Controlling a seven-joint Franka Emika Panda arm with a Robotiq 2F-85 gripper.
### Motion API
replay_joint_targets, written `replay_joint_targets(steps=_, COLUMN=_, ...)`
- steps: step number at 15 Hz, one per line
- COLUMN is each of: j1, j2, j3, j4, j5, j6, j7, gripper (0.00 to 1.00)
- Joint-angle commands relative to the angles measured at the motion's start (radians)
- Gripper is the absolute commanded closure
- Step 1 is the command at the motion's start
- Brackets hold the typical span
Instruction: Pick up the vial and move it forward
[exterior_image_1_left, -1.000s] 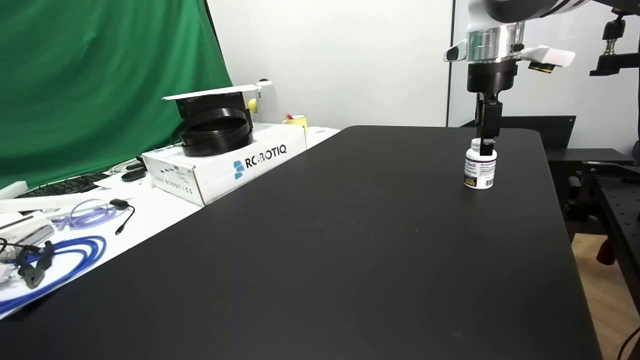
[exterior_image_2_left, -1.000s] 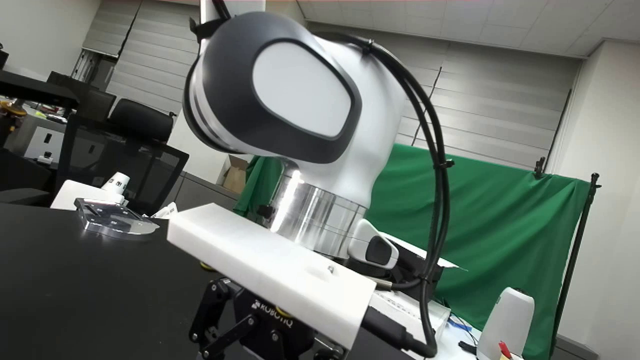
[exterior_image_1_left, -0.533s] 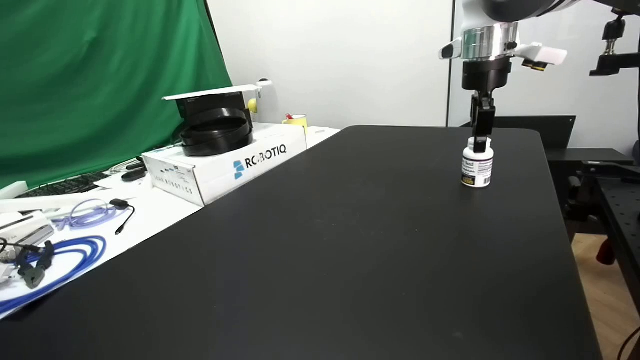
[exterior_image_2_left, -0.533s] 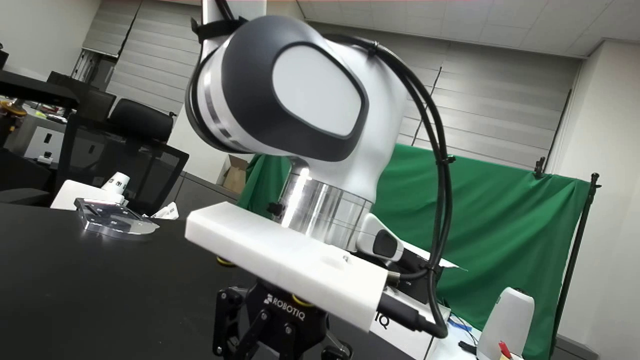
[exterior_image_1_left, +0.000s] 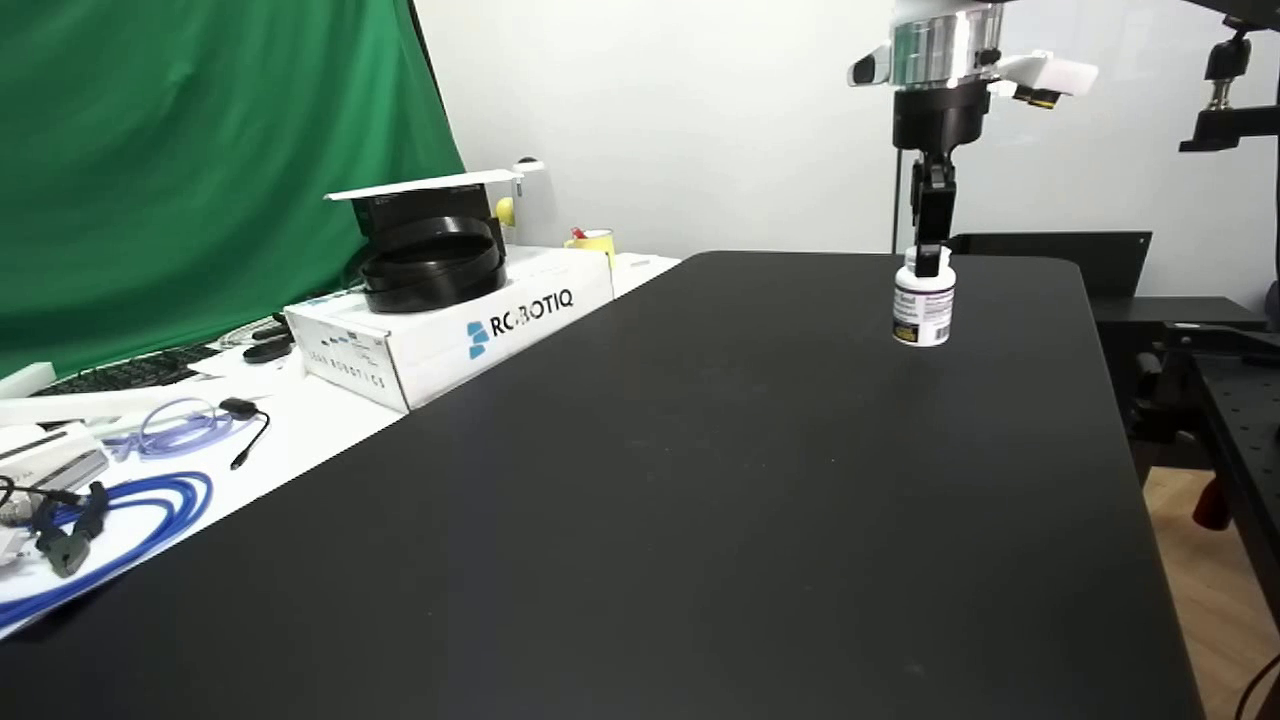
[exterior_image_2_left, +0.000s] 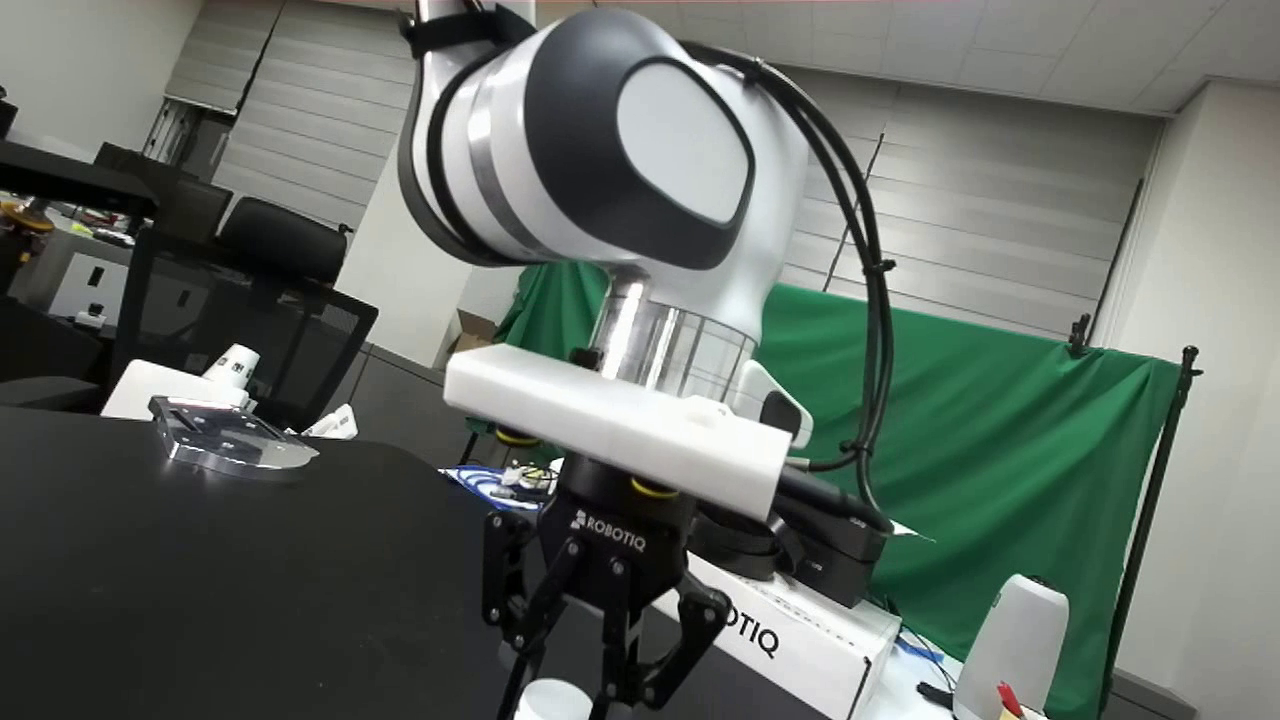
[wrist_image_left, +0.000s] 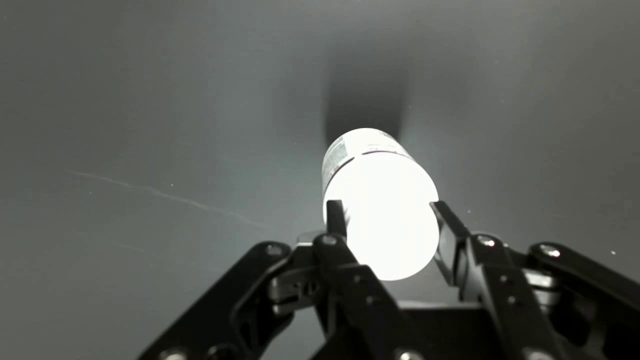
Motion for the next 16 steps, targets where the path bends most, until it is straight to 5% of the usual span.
replay_joint_targets(steps=1, j1=0.031, j2=-0.028, j3=0.039, j4=0.073, j5=0.047, j6=-0.093, j7=0.031, gripper=0.81)
replay_joint_targets(steps=5, j1=0.075, j2=0.023, j3=0.084, j4=0.201, j5=0.110, j6=-0.127, j7=0.048, gripper=0.81)
replay_joint_targets(steps=11, j1=0.107, j2=0.149, j3=0.128, j4=0.422, j5=0.052, j6=-0.214, j7=0.152, gripper=0.81)
replay_joint_targets(steps=12, j1=0.092, j2=0.084, j3=0.128, j4=0.322, j5=0.082, j6=-0.154, j7=0.090, gripper=0.81)
replay_joint_targets(steps=13, j1=0.094, j2=0.100, j3=0.133, j4=0.344, j5=0.081, j6=-0.162, j7=0.093, gripper=0.56)
replay_joint_targets(steps=16, j1=0.091, j2=0.104, j3=0.135, j4=0.336, j5=0.082, j6=-0.160, j7=0.091, gripper=0.56)
